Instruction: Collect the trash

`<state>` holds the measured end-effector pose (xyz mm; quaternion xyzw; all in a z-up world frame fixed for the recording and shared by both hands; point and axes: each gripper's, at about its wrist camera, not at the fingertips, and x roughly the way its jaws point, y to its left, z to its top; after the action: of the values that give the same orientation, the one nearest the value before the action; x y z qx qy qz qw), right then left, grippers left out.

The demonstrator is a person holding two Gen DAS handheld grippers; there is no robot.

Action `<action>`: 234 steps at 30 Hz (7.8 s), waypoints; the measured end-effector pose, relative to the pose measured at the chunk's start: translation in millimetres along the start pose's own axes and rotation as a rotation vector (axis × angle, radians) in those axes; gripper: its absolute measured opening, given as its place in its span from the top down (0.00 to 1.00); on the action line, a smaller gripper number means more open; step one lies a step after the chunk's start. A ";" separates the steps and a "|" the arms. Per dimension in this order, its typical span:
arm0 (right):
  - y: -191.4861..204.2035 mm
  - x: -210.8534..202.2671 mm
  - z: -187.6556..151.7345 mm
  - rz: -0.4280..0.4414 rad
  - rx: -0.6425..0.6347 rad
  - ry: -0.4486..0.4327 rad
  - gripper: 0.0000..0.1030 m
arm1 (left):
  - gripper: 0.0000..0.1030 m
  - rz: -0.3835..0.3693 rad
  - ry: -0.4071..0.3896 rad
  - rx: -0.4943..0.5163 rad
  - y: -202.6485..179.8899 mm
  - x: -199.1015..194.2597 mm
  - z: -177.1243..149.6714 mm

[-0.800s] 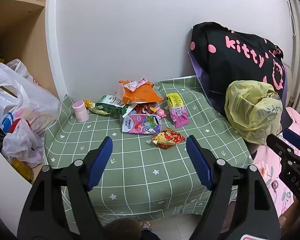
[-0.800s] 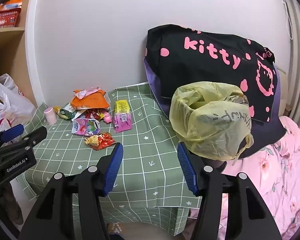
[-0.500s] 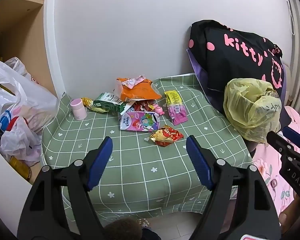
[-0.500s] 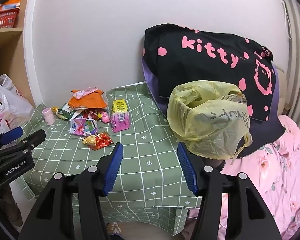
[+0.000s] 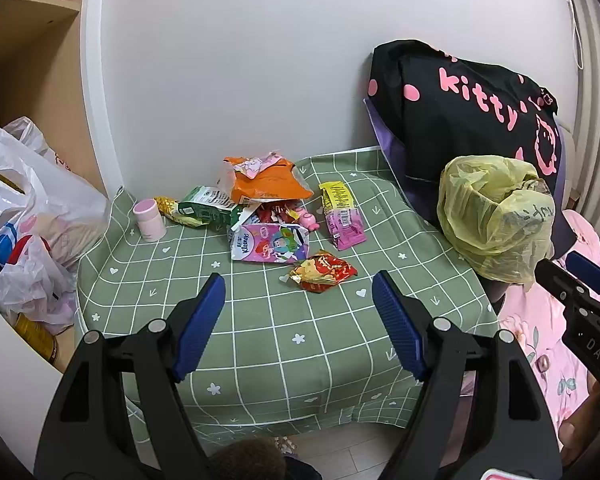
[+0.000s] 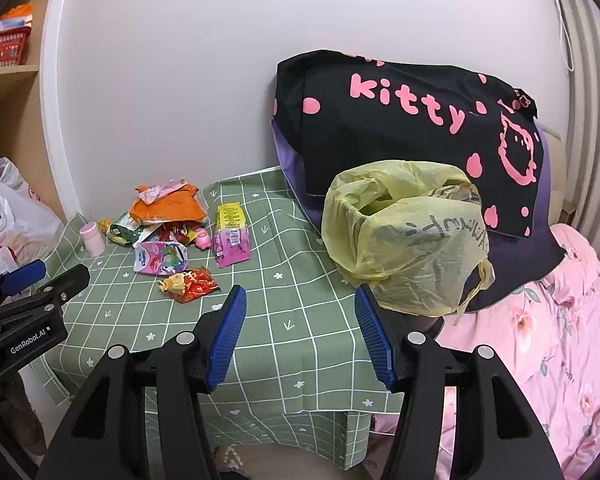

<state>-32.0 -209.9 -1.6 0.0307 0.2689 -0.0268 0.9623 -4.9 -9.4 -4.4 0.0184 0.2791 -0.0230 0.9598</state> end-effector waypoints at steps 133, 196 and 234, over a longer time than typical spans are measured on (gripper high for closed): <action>55.1 278.8 78.8 0.289 -0.095 0.340 0.90 | 0.51 -0.282 0.258 -0.042 73.4 274.8 160.7; -8.4 128.7 70.1 -0.058 0.108 0.135 0.90 | 0.92 -0.646 0.295 0.115 -39.6 205.3 124.5; -156.1 223.6 117.5 -0.123 0.077 0.329 0.90 | 0.93 -0.856 0.495 0.584 -270.2 287.1 166.5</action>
<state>208.9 -382.0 -24.4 0.0551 0.4228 -0.0904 0.9000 311.5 -296.9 -24.1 0.1730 0.4603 -0.4808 0.7260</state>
